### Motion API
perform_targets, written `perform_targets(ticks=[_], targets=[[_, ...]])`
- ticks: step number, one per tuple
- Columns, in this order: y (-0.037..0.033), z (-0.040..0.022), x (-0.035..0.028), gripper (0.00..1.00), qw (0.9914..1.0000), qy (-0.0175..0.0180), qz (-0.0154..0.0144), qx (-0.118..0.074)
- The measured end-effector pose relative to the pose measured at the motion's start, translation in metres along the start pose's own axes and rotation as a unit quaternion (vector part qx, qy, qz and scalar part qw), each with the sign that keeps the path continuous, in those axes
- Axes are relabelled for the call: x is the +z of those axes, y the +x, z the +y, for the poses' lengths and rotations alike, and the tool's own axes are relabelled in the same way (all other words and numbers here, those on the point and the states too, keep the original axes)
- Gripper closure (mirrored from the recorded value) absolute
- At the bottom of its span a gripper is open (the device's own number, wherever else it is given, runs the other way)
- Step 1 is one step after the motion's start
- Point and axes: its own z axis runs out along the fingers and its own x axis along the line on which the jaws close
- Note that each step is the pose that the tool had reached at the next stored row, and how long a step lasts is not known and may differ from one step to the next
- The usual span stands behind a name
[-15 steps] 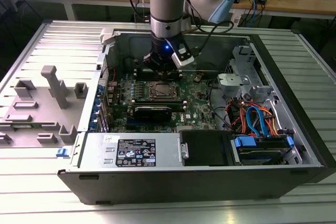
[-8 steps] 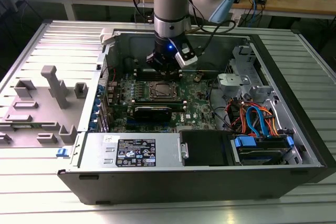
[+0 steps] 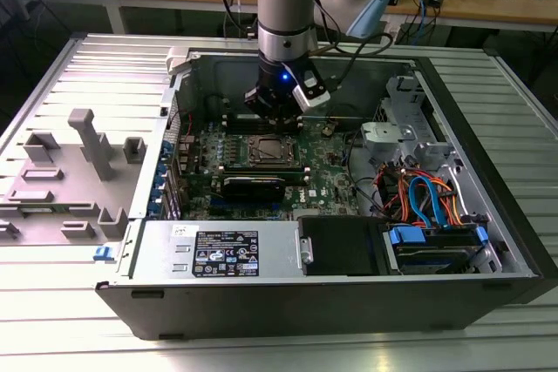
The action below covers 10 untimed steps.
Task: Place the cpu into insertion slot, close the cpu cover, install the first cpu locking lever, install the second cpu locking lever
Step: 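Install the first cpu locking lever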
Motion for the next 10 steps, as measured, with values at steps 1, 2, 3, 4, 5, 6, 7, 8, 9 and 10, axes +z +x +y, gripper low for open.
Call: perform_targets(ticks=[1,2,3,4,5,6,7,8,9,10], targets=[[0.0,0.0002,0.0001,0.89,1.0,-0.001,-0.0001,0.0],[0.0,0.0003,0.0001,0.89,1.0,-0.0012,-0.0001,0.0],[0.0,0.0004,0.0001,0.89,1.0,-0.0012,-0.0001,0.0],[0.0,0.0005,0.0002,0.89,1.0,-0.0015,-0.0001,0.0],[0.0,0.0006,0.0003,0.89,1.0,-0.0022,-0.0001,0.0],[0.0,0.0006,0.0004,0.89,1.0,-0.0027,-0.0002,0.0],[0.0,0.0006,0.0005,0.89,1.0,-0.0031,-0.0002,0.0],[0.0001,0.0006,0.0005,0.89,0.99999,-0.0034,-0.0002,0.0],[0.0001,0.0006,0.0005,0.89,0.99999,-0.0037,-0.0002,-0.001],[0.0004,0.0006,0.0006,0.89,0.99999,-0.0042,-0.0003,-0.001]])
